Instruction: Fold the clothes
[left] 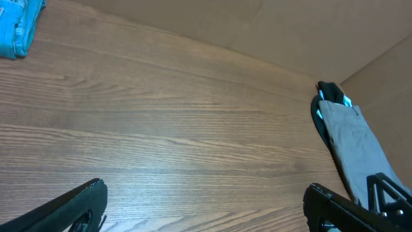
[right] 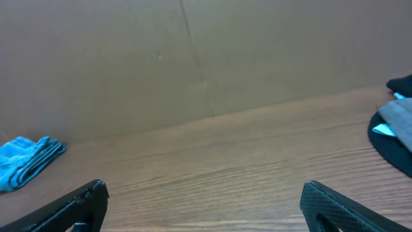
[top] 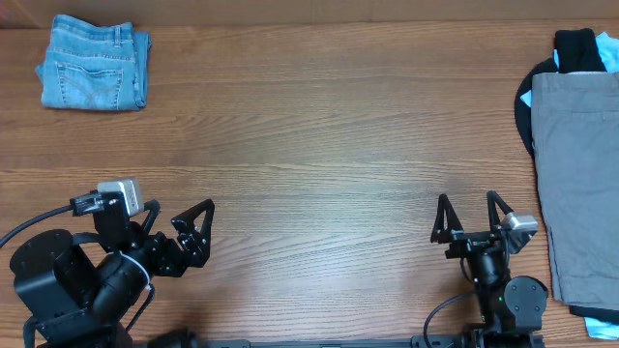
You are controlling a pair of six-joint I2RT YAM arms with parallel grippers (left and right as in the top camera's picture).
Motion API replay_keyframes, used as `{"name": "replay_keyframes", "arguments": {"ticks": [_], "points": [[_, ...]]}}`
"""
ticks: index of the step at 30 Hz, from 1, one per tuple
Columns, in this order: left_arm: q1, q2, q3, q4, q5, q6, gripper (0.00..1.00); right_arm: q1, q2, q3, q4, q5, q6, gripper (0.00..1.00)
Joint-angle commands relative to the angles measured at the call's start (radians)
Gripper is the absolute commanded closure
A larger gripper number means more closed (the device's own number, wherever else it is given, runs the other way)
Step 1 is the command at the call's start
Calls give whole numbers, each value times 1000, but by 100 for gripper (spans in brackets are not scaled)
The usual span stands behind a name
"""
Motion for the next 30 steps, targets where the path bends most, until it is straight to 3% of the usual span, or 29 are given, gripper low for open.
{"name": "replay_keyframes", "arguments": {"ticks": [1, 18, 19, 20, 22, 24, 28, 30], "points": [[-4, 1, -3, 1, 14, -3, 0, 5, -11, -11, -33, 25, 0, 0], [-37, -1, -3, 1, 13, -3, 0, 5, -11, -11, -30, 24, 0, 0], [-57, -2, -3, 11, -23, 9, 0, 5, -11, -11, -30, 24, 0, 0], [-118, -16, -4, -52, -181, 12, 0, 5, -11, -11, -30, 24, 0, 0], [-217, -52, -42, -28, -246, 11, 0, 5, -11, -11, -30, 24, 0, 0], [-283, -134, -156, 163, -248, 11, 0, 5, -11, -11, -30, 24, 0, 0], [-286, -338, -501, 580, -277, 11, 0, 5, -11, -11, -30, 24, 0, 0], [-290, -403, -622, 716, -315, 11, 0, 5, -11, -11, -30, 24, 0, 0]]}}
